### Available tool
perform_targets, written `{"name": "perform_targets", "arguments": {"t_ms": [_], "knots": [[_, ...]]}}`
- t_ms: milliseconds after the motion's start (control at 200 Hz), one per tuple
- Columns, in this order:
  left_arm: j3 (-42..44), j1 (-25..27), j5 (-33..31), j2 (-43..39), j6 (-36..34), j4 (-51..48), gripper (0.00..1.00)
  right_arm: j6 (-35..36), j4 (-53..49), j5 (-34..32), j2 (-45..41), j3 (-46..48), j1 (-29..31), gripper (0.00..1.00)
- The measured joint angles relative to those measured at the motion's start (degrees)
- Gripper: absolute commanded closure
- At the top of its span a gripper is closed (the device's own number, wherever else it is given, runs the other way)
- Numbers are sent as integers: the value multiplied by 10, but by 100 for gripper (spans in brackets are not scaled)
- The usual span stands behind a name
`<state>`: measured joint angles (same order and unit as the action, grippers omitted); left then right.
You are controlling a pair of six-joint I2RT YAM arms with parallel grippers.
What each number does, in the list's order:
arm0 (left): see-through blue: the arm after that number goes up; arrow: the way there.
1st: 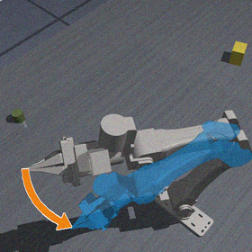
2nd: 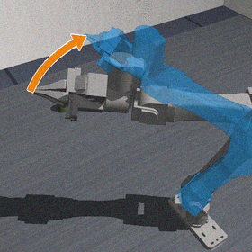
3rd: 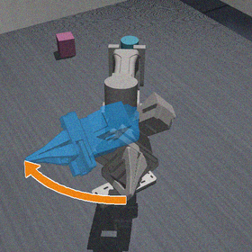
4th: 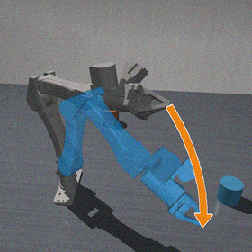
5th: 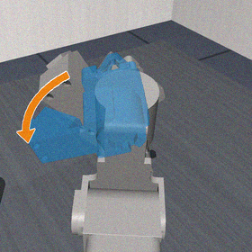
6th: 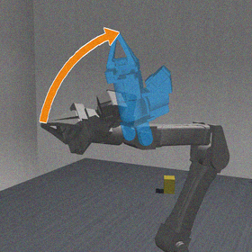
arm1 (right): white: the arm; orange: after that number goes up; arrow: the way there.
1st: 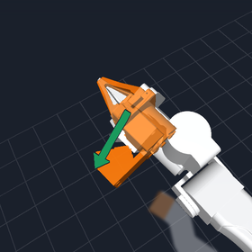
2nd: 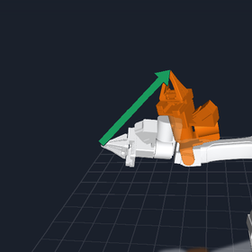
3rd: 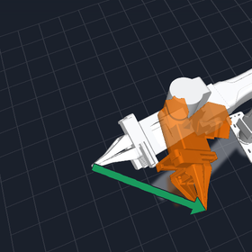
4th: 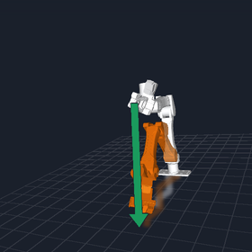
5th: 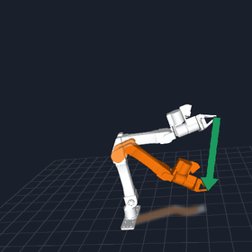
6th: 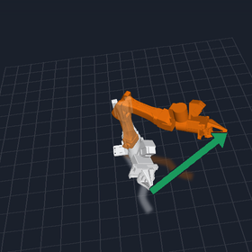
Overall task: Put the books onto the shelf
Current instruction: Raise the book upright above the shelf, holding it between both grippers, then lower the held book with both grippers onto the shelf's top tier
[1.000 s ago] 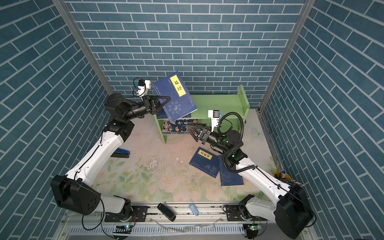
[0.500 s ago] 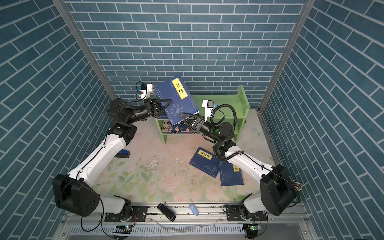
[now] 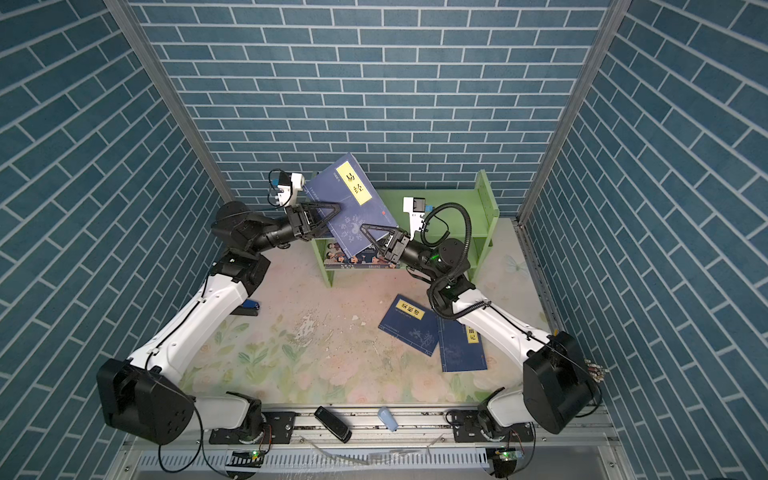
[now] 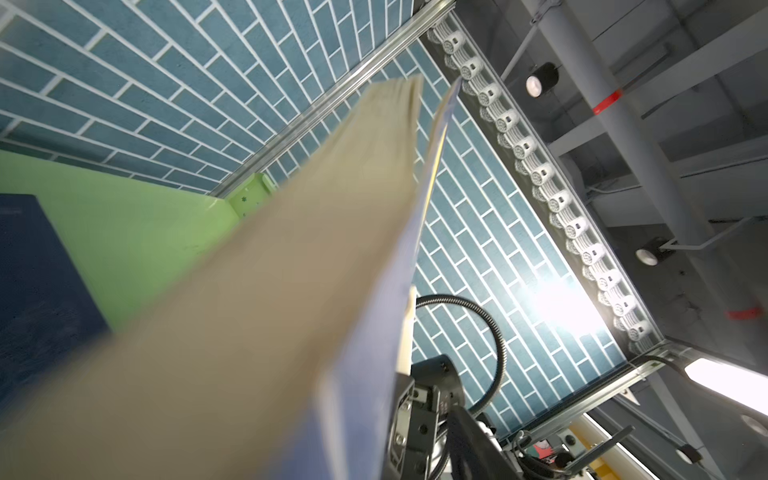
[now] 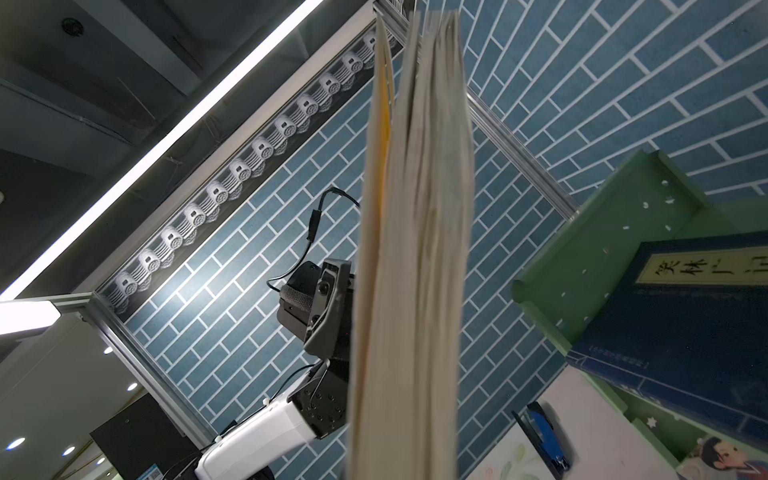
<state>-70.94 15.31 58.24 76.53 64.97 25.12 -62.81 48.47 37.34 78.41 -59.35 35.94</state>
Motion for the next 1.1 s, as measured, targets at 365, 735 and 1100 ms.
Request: {"name": "perform_targets", "arguments": {"t_ms": [365,735,1100], "knots": [[7,-57,179,-77,-203,-171,17,126,-351,195,-123,-97,-115,100],[-3,-63,276,-80,-346,-335,0,266,-635,308,-129,-132,-134,100],[-34,-58,266,-33,-375,-349,1,299,-704,366,-149,-133,-134,100]]}}
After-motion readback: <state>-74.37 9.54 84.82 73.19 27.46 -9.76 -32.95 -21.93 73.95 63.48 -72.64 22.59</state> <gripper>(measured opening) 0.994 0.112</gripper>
